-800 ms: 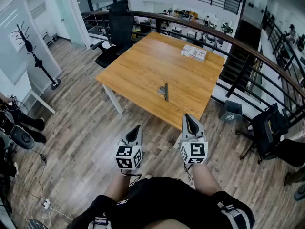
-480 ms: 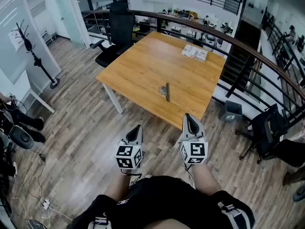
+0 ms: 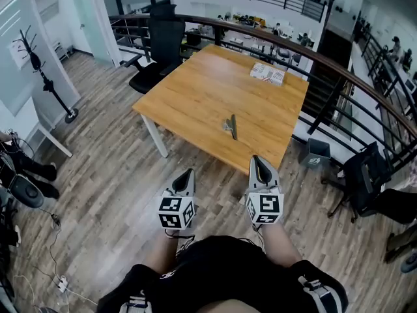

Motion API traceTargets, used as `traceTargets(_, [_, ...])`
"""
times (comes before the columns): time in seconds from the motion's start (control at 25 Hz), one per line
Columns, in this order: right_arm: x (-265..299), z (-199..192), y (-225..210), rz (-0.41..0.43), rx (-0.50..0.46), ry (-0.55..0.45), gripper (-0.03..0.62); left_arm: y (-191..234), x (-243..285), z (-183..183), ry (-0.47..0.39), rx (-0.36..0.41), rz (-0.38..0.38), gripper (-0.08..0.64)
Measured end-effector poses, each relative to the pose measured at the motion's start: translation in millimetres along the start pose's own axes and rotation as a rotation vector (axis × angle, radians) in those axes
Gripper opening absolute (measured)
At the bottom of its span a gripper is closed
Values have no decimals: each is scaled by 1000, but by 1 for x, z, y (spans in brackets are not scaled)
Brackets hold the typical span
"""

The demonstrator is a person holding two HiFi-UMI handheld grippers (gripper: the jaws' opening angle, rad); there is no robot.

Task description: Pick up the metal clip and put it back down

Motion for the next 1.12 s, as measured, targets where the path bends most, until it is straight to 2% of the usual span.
traceTargets(0.36, [25, -8, 37, -33, 44, 21, 17, 56, -5, -11, 8, 4, 0, 14])
traceTargets(0.64, [74, -8, 39, -21, 47, 38, 17, 90, 19, -1, 15, -23, 33, 14])
traceTargets(0.92, [161, -6, 5, -3, 56, 29, 17, 117, 87, 32, -6, -26, 75, 14])
traceTargets(1.12, [234, 19, -31, 49, 45, 10, 17, 131, 149, 86, -13, -7, 110, 14])
Point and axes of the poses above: the fingertips, and each gripper's own axes: x forward along the fingers, y to its left, z out of its top, the point moved 7 cm from there along -x, backward along the fingers, and after that the axes turned 15 degrees about y, right-handed, at the moved point
